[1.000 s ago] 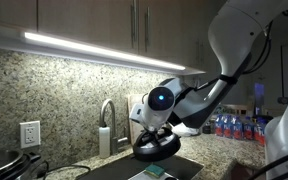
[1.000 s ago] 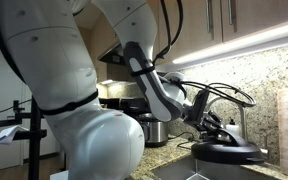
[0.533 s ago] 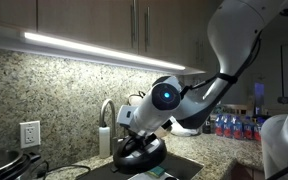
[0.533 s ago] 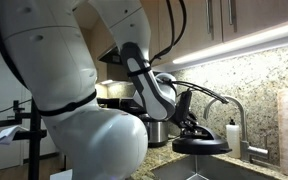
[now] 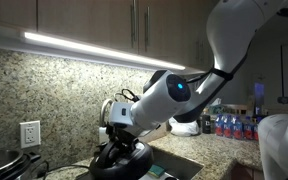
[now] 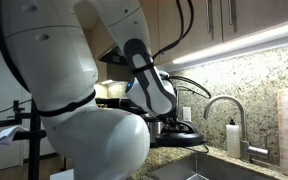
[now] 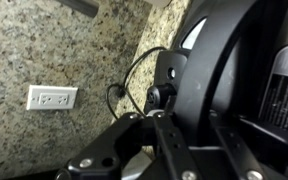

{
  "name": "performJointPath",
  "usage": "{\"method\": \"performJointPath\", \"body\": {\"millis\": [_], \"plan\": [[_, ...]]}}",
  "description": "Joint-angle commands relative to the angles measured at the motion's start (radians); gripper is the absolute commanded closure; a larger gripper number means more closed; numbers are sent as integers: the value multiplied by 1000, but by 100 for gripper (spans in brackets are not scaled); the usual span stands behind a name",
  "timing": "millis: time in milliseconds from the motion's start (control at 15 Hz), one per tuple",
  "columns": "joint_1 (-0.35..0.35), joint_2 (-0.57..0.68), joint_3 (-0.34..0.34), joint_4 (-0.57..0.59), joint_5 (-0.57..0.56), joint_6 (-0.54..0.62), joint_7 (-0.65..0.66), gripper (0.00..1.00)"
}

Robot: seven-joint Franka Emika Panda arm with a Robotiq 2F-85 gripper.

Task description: Put the black lid on the rice cooker.

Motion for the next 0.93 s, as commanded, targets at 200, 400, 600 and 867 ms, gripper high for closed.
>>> {"method": "performJointPath", "body": {"millis": [200,400,600,867], "plan": [[111,-118,-125,97,-200,266,61,98],[95,-81,-120,81,-152,245,38,90],[93,-104,-142,81,-156,245,38,90],[126,-92,-161,102,-174,269,42,98]]}}
